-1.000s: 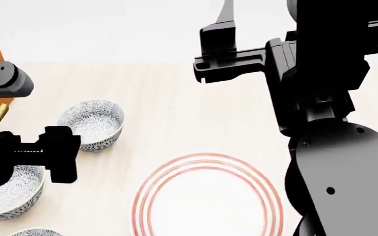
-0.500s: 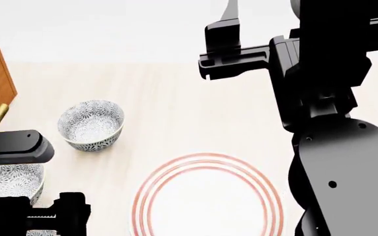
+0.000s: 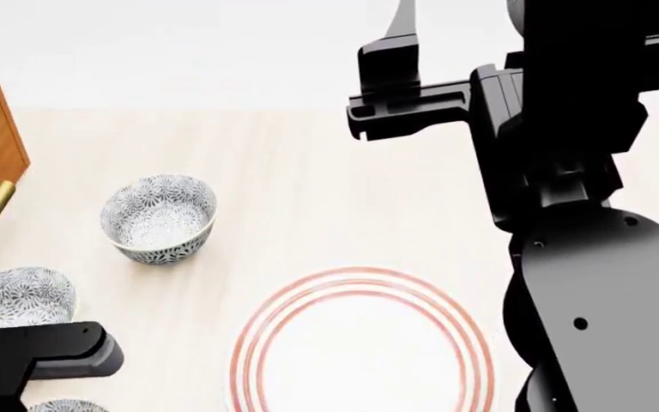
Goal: Put the bowl at the front on the plate.
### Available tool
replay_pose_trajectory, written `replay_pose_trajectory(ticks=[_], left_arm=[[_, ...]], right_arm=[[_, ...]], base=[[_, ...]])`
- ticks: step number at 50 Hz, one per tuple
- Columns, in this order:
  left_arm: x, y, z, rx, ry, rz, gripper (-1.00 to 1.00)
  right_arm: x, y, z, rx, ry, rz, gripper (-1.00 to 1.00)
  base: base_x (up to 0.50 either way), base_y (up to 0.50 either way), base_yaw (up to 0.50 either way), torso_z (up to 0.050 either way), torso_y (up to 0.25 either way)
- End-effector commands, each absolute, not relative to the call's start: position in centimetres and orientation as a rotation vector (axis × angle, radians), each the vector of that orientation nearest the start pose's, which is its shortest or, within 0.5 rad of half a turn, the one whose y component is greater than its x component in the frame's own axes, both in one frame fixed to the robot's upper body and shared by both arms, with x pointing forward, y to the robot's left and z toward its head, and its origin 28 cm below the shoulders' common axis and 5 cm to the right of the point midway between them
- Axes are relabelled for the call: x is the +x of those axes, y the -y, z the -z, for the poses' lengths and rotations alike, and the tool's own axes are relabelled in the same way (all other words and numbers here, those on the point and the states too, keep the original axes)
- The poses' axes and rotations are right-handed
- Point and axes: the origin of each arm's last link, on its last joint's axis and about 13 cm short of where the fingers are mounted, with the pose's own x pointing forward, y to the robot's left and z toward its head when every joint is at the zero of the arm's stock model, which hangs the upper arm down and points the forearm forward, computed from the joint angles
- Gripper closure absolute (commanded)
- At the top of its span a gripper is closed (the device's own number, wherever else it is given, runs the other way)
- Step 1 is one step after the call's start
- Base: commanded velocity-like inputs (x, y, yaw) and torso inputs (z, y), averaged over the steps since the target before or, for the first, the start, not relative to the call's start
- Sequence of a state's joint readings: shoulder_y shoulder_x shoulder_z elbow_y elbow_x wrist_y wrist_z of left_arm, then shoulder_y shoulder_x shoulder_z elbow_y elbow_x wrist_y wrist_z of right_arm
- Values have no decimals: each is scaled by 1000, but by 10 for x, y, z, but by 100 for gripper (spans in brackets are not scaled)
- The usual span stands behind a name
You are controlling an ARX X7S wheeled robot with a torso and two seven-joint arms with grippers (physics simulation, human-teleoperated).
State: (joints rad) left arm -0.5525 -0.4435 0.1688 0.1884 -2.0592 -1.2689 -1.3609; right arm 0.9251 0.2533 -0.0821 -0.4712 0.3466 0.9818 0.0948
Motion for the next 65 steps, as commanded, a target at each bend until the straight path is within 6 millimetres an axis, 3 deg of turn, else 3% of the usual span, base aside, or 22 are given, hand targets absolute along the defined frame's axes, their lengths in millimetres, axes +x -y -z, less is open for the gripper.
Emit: replay_pose_trajectory(ticks=[1, 16, 17, 42, 65], left_arm=[[207, -208, -158, -214, -970, 250, -100], [205, -209, -147, -170, -968, 223, -100], [206, -210, -146, -185, -980, 198, 100], [206, -212, -140, -174, -952, 216, 100], [210, -210, -157, 220, -556, 146, 100]], right_arm=[[288, 118, -284, -93, 378, -121, -100], [288, 122, -283, -90, 380, -110, -100], [288, 122, -283, -90, 381, -109, -100], [284, 124, -283, -72, 387, -114, -100], [286, 125, -280, -74, 386, -111, -100]], base=[[0, 0, 0, 0, 0], [0, 0, 0, 0, 0], [0, 0, 0, 0, 0], [0, 0, 0, 0, 0], [0, 0, 0, -1, 0]])
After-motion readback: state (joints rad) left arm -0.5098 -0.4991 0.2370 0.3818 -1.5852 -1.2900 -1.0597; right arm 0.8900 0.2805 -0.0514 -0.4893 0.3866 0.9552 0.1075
